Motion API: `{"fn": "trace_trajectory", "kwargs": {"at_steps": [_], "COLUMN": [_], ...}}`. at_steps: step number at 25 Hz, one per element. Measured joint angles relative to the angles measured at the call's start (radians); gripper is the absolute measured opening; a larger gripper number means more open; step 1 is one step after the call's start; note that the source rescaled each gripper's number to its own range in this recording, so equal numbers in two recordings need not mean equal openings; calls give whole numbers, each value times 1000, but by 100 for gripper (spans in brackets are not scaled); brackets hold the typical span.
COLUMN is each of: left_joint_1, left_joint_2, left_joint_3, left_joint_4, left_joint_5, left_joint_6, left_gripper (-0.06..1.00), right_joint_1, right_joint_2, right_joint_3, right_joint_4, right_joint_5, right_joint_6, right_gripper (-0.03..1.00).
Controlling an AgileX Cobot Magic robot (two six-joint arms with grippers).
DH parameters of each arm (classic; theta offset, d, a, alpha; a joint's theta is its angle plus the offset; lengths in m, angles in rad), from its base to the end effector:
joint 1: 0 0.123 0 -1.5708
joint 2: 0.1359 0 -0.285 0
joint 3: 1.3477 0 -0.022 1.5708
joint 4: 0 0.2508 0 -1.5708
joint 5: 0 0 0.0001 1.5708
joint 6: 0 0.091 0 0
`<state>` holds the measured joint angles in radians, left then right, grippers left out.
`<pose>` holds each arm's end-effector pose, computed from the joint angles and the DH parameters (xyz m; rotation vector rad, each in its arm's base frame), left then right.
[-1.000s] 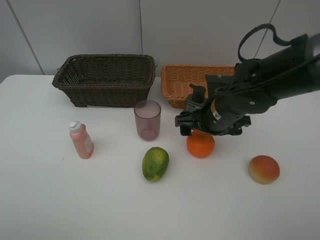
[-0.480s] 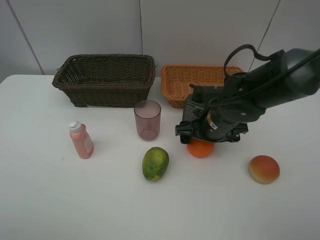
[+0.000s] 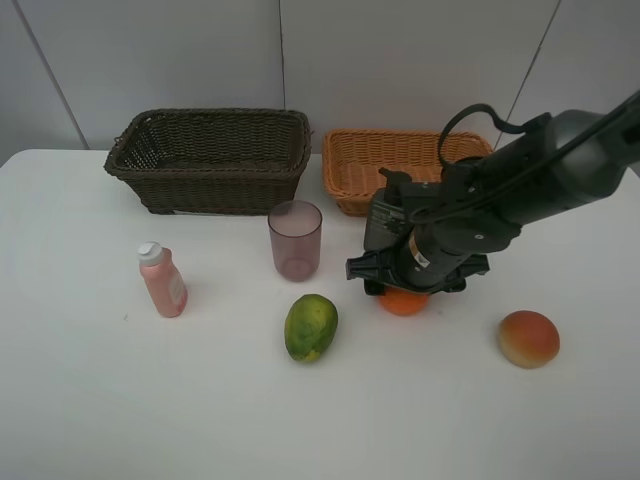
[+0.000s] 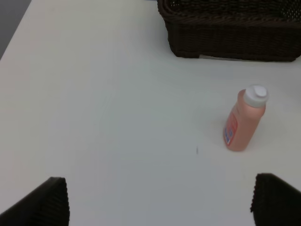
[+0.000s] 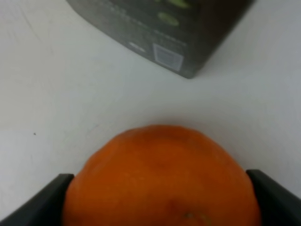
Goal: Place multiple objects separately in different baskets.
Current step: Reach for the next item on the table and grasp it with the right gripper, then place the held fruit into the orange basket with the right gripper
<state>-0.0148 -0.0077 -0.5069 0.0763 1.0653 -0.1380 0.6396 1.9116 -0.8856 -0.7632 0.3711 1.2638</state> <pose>-0.0071 0.0062 0.2790 -0.1295 2.0278 -0.0051 0.2764 0.1771 0.1043 -0.0782 2.7052 -0.0155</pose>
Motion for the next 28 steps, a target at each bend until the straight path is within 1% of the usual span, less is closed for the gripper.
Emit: {"fn": "trace_trajectory", "kwargs": {"at_steps": [24, 26, 28], "left_joint_1": [0, 0, 0], "left_joint_2": [0, 0, 0], "left_joint_3": [0, 0, 0], "left_joint_4": [0, 0, 0], "left_joint_5": [0, 0, 0], "left_joint_6": [0, 0, 0], "left_gripper": [100, 100, 100], "right_joint_1": [0, 0, 0], "right_joint_2": [-2, -17, -53], "right_joint_3": [0, 2, 3], "right_joint_4": [8, 16, 31], "right_joint_5": [1, 13, 35], "right_joint_6": [0, -17, -61], "right_gripper": [58, 58, 58]}}
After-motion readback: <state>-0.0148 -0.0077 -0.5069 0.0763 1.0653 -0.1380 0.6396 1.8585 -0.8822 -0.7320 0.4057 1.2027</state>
